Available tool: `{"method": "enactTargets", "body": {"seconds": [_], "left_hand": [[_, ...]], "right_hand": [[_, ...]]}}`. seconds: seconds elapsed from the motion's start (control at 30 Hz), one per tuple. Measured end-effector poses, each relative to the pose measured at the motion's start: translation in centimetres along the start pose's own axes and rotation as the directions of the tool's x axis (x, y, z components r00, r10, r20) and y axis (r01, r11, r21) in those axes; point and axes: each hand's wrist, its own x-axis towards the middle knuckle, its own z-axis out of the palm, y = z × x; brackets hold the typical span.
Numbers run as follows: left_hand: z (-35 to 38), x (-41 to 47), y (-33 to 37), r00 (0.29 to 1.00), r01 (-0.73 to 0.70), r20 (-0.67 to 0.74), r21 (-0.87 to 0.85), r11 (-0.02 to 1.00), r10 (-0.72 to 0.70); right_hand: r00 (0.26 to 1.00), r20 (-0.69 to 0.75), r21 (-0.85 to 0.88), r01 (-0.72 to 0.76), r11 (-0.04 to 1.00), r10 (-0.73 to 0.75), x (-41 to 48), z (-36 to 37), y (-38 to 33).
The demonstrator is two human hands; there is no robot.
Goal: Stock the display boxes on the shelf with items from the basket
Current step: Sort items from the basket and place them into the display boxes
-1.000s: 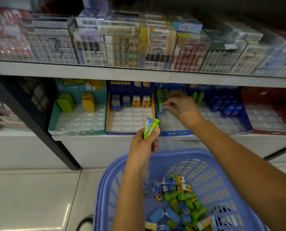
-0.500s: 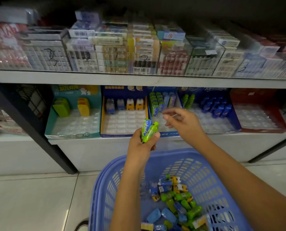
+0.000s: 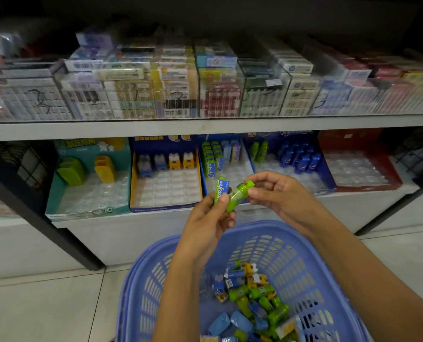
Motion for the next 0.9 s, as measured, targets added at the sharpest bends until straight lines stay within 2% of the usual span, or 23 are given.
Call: {"method": "enactTargets", "body": {"seconds": [0.1,0.17,0.23,0.3,0.4,0.53,0.6,0.67,0.77,0.9], "left_hand": [[1.0,0.4,-0.5,1.000,-0.018,-0.018,-0.009,1.000,0.018],[1.8,0.7,-1.0,0.993,-0.086,-0.064,0.184,0.979,0.099],[2.7,1.1,-1.5,0.980,-0.143,-0.068,0.396,0.907,0.185],[3.5,1.5,-1.9,0.969,-0.191,-0.048,0.477,0.858,0.242],[4.4,1.9,-2.5,0.959,-0.232,-0.020,0.523,0.820,0.284],[4.8,2.3,-3.2,0.974,-0.169,-0.047,0.512,0.842,0.224],[4.8,2.5,-3.4,0.980,-0.118,-0.076,0.522,0.845,0.183],[4.8,2.6,-3.3,0.981,-0.073,-0.120,0.492,0.868,0.151],[4.4,2.8,-3.1,0.979,0.012,-0.192,0.412,0.911,0.074],[4.1,2.8,-2.8,0.969,0.140,-0.238,0.341,0.929,-0.059]], "right_hand": [[0.999,-0.018,0.096,-0.035,0.995,0.037,-0.3,-0.8,0.1],[0.996,-0.053,0.087,-0.071,0.994,0.076,-0.6,-1.2,0.1],[0.988,-0.111,0.051,-0.098,0.994,0.103,-0.7,-1.6,0.0],[0.980,-0.163,0.027,-0.112,0.993,0.115,-0.8,-2.1,-0.2],[0.973,-0.201,-0.006,-0.114,0.993,0.110,-0.8,-2.9,-0.6],[0.963,-0.249,-0.041,-0.112,0.993,0.098,-0.2,-3.8,-0.4],[0.960,-0.273,-0.125,-0.101,0.987,0.064,0.6,-4.5,-0.4],[0.950,-0.311,-0.248,-0.044,0.968,-0.037,2.0,-6.0,-0.8],[0.917,-0.339,-0.518,0.005,0.855,-0.210,5.3,-8.8,-2.0],[0.947,-0.236,-0.792,-0.059,0.607,-0.216,9.6,-10.6,-1.9]]}}
